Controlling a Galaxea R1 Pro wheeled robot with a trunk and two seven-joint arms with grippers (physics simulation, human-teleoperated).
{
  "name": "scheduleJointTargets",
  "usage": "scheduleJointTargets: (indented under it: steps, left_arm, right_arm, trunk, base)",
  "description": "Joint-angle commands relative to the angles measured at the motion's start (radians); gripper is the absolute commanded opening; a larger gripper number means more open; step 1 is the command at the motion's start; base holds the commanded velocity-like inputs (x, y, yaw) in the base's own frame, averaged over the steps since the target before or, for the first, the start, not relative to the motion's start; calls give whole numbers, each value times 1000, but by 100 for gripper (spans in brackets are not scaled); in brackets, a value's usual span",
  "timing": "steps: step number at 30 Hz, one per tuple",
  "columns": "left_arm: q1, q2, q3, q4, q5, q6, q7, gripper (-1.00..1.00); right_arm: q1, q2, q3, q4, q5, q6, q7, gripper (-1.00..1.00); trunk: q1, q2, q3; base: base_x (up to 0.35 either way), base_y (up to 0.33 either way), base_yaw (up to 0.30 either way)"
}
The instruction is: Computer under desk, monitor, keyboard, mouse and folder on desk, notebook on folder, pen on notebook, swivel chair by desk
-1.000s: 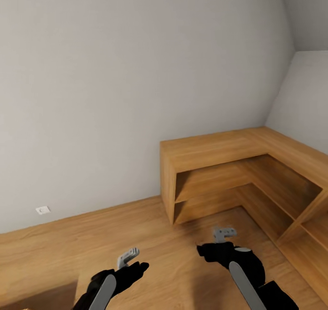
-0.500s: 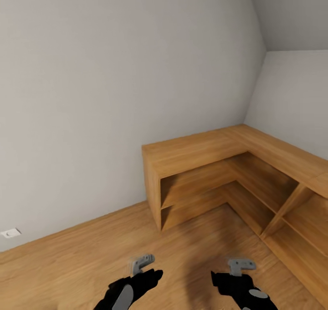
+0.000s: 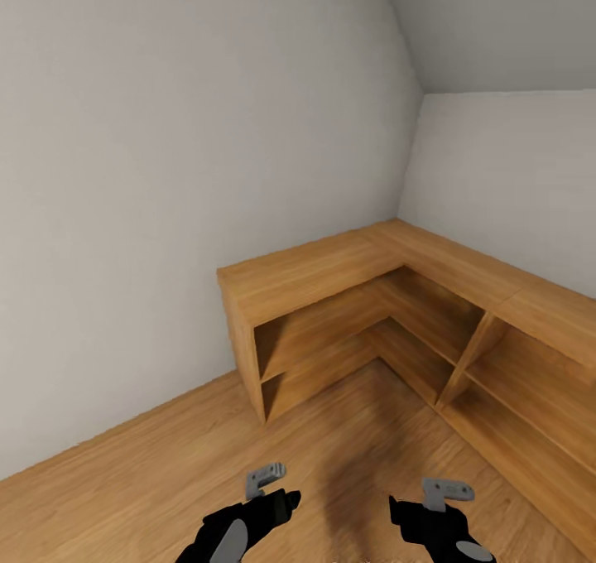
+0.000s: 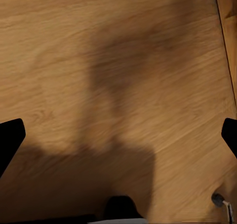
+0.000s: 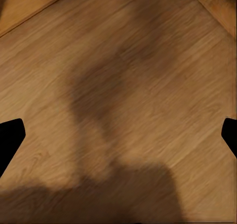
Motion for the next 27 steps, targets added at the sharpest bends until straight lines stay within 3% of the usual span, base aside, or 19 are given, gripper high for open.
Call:
scheduleJointTargets:
  steps: [1,4,12,21,27]
  left_arm:
    - [-2,1,-2,-2,13,3,9,100]
    - [-2,2,-3,-2,11,3,8,100]
    - [-2,0,-6,-2,4,2,16,100]
    - [-2,1,-5,-3,5,4,11,100]
    - [-2,4,29,-41,25,13,13,100]
  right_arm:
    - [0,1,3,-2,-10,2,-17,100]
    - [0,2,6,-1,-10,3,-25,100]
    - [2,-10,5,7,-12,-1,-28,100]
    - [17,-11,4,8,-10,-56,-29,100]
    - [18,-11,4,8,-11,-64,-32,100]
  trunk:
    - [0,0,-1]
    - [0,0,-1]
    - [0,0,-1]
    - [0,0,-1]
    - [0,0,-1]
  base:
    - [0,0,-300]
    - [11,0,-300]
    - [316,3,-300]
    - [252,60,-300]
    - [54,14,-300]
